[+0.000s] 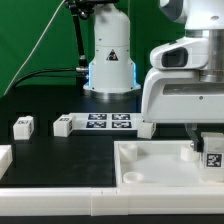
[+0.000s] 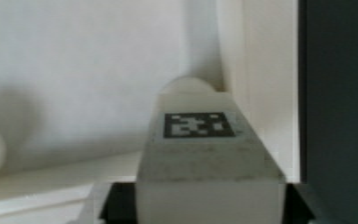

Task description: Assemble one leg

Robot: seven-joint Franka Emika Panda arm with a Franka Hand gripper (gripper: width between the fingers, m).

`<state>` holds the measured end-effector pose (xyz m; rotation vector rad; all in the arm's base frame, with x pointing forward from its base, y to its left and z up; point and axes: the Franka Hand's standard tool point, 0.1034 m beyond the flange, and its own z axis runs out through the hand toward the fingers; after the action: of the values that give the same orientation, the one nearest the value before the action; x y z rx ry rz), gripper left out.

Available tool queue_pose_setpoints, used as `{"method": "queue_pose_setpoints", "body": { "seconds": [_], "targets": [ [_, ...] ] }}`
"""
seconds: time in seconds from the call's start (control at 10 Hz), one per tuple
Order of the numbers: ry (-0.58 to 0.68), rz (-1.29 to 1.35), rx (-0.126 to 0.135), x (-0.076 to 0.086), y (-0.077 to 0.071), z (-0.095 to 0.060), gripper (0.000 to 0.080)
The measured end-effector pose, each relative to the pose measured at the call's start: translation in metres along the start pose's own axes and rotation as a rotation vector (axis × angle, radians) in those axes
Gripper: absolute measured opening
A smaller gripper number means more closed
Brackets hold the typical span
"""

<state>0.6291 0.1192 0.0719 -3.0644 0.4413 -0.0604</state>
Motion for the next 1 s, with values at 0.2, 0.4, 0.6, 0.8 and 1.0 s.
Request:
{"method": "queue_pose_setpoints", "body": {
  "seconds": [0.2, 0.4, 0.6, 0.8, 1.0],
  "targets": [
    [0.009, 0.189, -0.018, 0.003, 0.008, 0.0, 0.0294],
    [0.016, 0.305, -0.035, 0.003, 0.012, 0.0, 0.0298],
    [0.02, 0.439, -0.058, 0.004, 0.021, -0.001, 0.0306],
    [0.019, 0.417, -0.062, 0.004, 0.023, -0.001, 0.0377],
    [0.019, 0.417, -0.062, 0.004, 0.022, -0.001, 0.0563]
  ]
}}
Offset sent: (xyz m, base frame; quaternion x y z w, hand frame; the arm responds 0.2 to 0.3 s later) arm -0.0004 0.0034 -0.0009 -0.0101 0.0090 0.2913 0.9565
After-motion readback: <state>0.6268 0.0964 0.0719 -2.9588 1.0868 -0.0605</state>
